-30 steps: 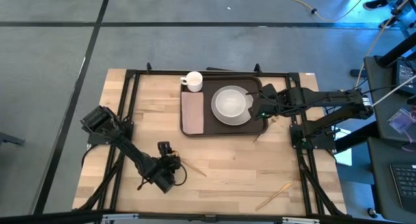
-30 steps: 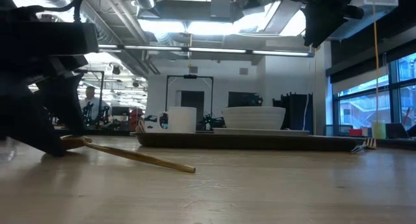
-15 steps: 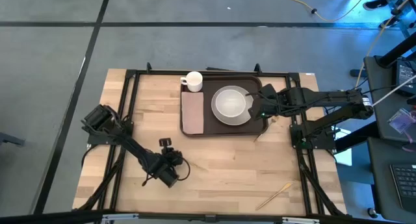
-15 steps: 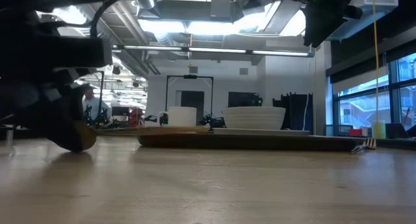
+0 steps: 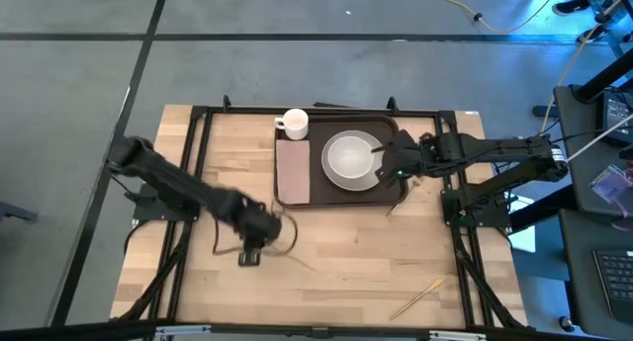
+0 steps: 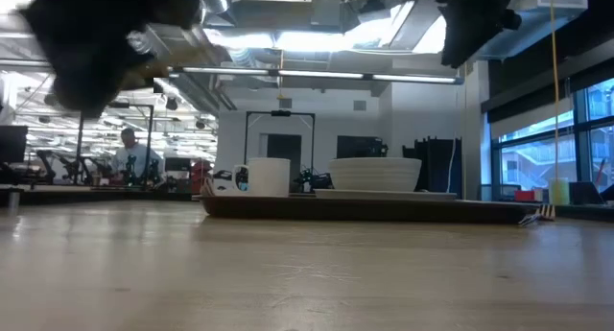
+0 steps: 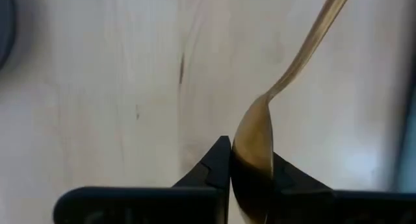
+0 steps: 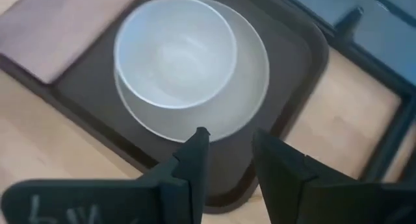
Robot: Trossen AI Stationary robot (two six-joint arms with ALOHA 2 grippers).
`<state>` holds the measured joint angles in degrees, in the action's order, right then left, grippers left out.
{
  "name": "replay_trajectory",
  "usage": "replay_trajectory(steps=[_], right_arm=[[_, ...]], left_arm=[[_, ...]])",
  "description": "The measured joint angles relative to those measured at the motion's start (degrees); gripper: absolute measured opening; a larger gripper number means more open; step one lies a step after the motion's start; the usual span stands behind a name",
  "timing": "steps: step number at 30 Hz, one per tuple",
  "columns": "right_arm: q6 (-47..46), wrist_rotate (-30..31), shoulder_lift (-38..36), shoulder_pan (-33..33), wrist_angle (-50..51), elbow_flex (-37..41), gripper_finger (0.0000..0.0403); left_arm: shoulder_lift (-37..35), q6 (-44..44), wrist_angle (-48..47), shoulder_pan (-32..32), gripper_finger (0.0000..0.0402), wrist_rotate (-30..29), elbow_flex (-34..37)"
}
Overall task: Set up tray
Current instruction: Put the gold spoon on the light brown napkin
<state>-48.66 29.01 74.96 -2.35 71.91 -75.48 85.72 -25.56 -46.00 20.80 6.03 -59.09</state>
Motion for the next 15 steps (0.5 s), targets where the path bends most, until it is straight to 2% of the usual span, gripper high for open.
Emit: replay_trajectory(steps=[3, 5, 9, 12, 15], right_arm=[[3.42, -0.69, 0.00, 0.00, -4.10, 0.00, 0.0120], [7.14, -3.84, 0.00, 0.25, -8.46, 0.00, 0.0120], [15.27, -17.25, 0.02, 1.77, -19.86, 0.00, 0.0120], [17.90, -27.65, 0.17, 3.13, -27.39, -0.04, 0.0120], [19.20, -34.53, 0.17, 4.79, -31.04, -0.07, 0.0120]], left_arm=[[-5.27, -1.19, 0.18, -7.06, 0.0019, 10.90, -0.04], [-7.89, -3.30, 1.57, -11.84, 0.0019, 18.50, -0.06], [-9.87, -6.53, 6.94, -19.92, 0.0022, 31.45, -0.13], [-9.75, -3.39, 13.04, -22.96, 0.0023, 39.74, -0.16], [-9.12, 0.32, 14.68, -24.12, 0.0020, 45.30, -0.24]])
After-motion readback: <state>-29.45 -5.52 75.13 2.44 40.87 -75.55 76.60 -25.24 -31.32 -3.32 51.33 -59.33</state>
